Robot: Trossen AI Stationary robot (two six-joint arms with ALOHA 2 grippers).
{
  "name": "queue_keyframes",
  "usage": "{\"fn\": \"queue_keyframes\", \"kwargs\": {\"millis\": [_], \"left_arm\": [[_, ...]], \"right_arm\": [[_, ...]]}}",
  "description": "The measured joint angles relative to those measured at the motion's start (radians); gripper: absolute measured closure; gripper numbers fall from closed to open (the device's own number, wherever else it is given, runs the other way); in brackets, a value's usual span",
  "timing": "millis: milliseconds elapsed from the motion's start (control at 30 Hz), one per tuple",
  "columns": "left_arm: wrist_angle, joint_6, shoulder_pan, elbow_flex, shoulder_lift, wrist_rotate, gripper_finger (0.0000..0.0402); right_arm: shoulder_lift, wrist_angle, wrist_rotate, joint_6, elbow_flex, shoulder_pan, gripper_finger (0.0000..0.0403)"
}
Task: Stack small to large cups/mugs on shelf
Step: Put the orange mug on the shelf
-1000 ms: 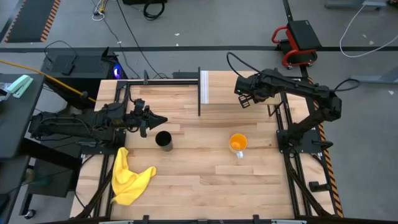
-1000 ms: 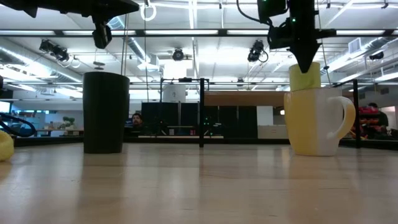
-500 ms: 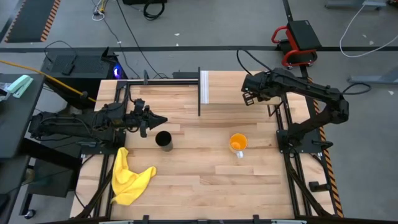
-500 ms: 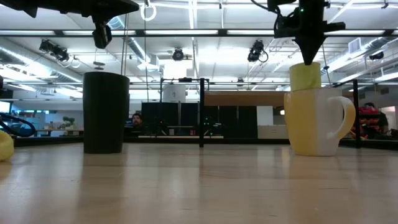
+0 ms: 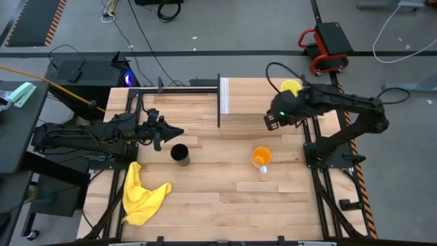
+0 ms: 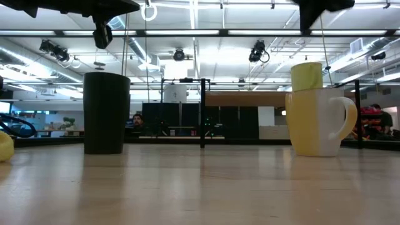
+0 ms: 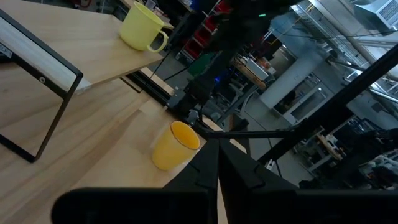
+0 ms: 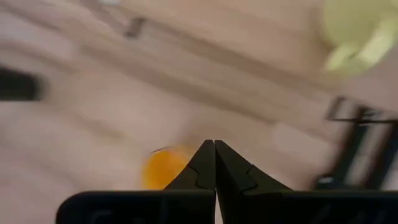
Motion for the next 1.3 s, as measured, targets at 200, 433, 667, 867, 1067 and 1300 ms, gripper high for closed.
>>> {"fn": "queue_keyframes", "kwargs": {"millis": [200, 433, 667, 867, 1067, 1300], "left_arm": [[0.000, 0.010, 0.000, 0.000, 0.000, 0.010, 0.0378], [-0.047, 0.029, 0.000, 0.000, 0.000, 0.059, 0.0382], [-0.180, 0.051, 0.000, 0.000, 0.000, 0.060, 0.0388], [-0.210, 0.050, 0.000, 0.000, 0.000, 0.060, 0.0380], [-0.213, 0.025, 0.000, 0.000, 0.000, 0.061, 0.0377], [-0.219, 0.026, 0.000, 0.000, 0.000, 0.061, 0.0387]], "right_arm": [[-0.007, 0.001, 0.006, 0.230, 0.134, 0.227, 0.0394], [-0.001, -0.008, 0.008, 0.531, 0.137, 0.477, 0.0394], [0.031, -0.008, 0.104, 0.649, -0.005, 0.578, 0.0394], [0.064, 0.010, 0.085, 0.640, -0.178, 0.557, 0.0392], [0.065, 0.146, 0.071, 0.552, -0.287, 0.518, 0.0356], [0.065, 0.211, 0.059, 0.510, -0.362, 0.398, 0.0314]]}}
